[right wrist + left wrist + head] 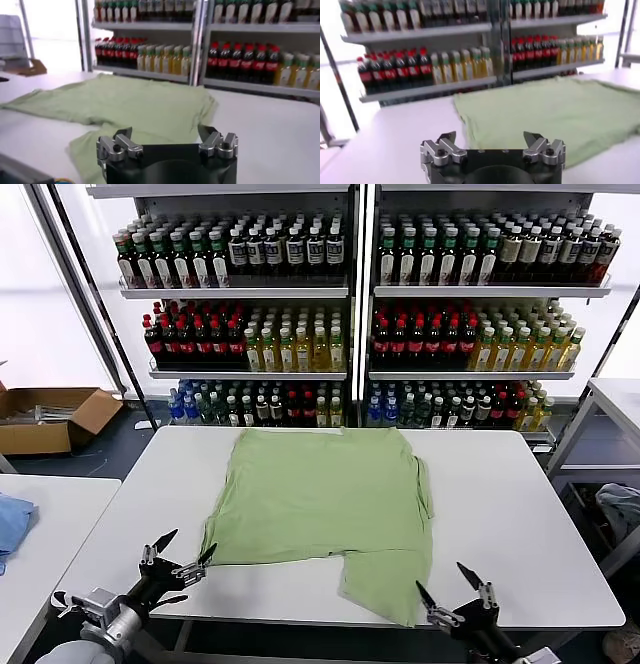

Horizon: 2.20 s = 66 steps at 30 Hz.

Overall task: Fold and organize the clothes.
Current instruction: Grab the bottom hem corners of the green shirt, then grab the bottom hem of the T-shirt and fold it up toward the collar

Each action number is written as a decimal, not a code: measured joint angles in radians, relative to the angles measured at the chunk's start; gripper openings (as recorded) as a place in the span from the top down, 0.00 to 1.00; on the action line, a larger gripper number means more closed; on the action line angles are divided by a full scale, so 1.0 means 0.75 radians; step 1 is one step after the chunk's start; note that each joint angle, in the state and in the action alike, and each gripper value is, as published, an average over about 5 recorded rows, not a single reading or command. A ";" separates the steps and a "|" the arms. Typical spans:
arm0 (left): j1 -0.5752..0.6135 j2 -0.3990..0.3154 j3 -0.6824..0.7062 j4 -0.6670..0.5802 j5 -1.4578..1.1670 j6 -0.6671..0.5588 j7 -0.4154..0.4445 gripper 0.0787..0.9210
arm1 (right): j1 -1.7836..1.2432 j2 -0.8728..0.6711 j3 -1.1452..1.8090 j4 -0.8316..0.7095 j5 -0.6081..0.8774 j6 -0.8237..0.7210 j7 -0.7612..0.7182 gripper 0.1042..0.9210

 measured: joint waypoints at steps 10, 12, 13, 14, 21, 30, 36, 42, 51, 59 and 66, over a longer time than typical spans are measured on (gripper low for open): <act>-0.060 0.035 0.084 0.057 -0.001 0.091 -0.024 0.13 | 0.021 -0.001 -0.080 -0.027 -0.028 -0.070 0.038 0.19; -0.064 0.039 0.094 0.064 -0.001 0.100 -0.024 0.16 | 0.023 -0.002 -0.090 -0.030 -0.025 -0.080 0.044 0.25; -0.065 0.040 0.099 0.065 -0.001 0.104 -0.024 0.19 | 0.024 -0.002 -0.094 -0.032 -0.023 -0.084 0.047 0.28; -0.065 0.041 0.103 0.067 -0.001 0.108 -0.024 0.22 | 0.026 -0.002 -0.097 -0.033 -0.022 -0.087 0.049 0.31; -0.065 0.044 0.132 0.082 0.002 0.126 -0.022 0.46 | 0.032 -0.001 -0.107 -0.036 -0.016 -0.102 0.054 0.57; -0.069 0.052 0.149 0.097 0.007 0.128 -0.018 0.76 | 0.017 0.009 -0.106 -0.027 -0.002 -0.096 0.049 0.89; -0.057 0.050 0.148 0.086 0.005 0.127 -0.023 0.95 | -0.009 0.022 -0.079 0.000 0.037 -0.053 0.023 1.00; -0.030 0.046 0.131 0.036 0.001 0.135 -0.040 0.99 | -0.083 0.028 -0.010 0.056 0.105 0.023 -0.023 1.00; 0.056 0.029 0.089 -0.113 0.015 0.155 -0.067 0.99 | -0.262 0.019 0.092 0.169 0.230 0.115 -0.090 1.00; 0.164 0.005 0.031 -0.255 0.021 0.166 -0.082 0.99 | -0.324 0.002 0.115 0.210 0.394 0.131 -0.100 1.00; 0.186 0.007 0.026 -0.316 0.004 0.165 -0.094 0.99 | -0.162 -0.023 0.101 0.140 0.536 0.105 -0.053 1.00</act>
